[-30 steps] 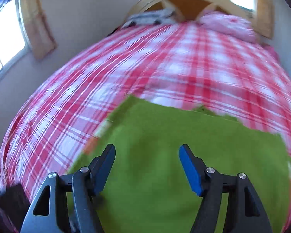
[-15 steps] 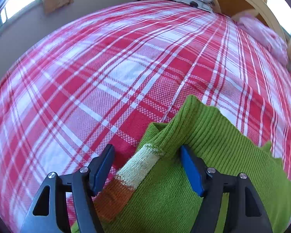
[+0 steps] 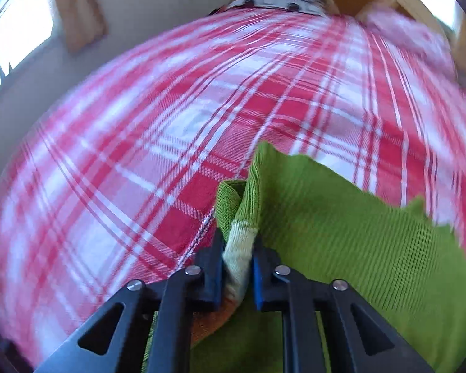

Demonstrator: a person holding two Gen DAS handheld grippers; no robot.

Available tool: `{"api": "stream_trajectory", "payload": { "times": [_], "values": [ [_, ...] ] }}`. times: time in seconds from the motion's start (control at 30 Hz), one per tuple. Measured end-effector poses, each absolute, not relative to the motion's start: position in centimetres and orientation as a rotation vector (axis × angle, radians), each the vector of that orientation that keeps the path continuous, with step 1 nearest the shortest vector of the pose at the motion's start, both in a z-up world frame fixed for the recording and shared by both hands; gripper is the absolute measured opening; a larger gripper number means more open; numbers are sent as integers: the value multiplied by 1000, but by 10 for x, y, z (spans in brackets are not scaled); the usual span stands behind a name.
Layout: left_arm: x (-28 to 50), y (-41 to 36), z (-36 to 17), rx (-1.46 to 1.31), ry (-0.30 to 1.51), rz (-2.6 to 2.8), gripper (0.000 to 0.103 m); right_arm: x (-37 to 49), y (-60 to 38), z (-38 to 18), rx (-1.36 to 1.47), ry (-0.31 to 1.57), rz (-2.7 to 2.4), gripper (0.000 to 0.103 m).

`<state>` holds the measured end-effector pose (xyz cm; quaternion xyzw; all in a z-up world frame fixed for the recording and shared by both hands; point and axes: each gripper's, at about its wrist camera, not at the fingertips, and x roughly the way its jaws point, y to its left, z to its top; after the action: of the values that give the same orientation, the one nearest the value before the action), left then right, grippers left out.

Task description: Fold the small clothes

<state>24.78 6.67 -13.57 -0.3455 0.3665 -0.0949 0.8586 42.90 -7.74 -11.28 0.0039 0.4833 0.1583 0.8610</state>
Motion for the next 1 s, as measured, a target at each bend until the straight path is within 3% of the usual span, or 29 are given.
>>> {"api": "stream_trajectory", "payload": {
  "times": [0.43,1.0],
  "values": [
    [223,-21,-67,-122,594,-231,20,393,-181,-64,297,875,342,12],
    [192,-170,-44,122,579,-519,20,337,-358,-53,325,820,170,11]
  ]
}}
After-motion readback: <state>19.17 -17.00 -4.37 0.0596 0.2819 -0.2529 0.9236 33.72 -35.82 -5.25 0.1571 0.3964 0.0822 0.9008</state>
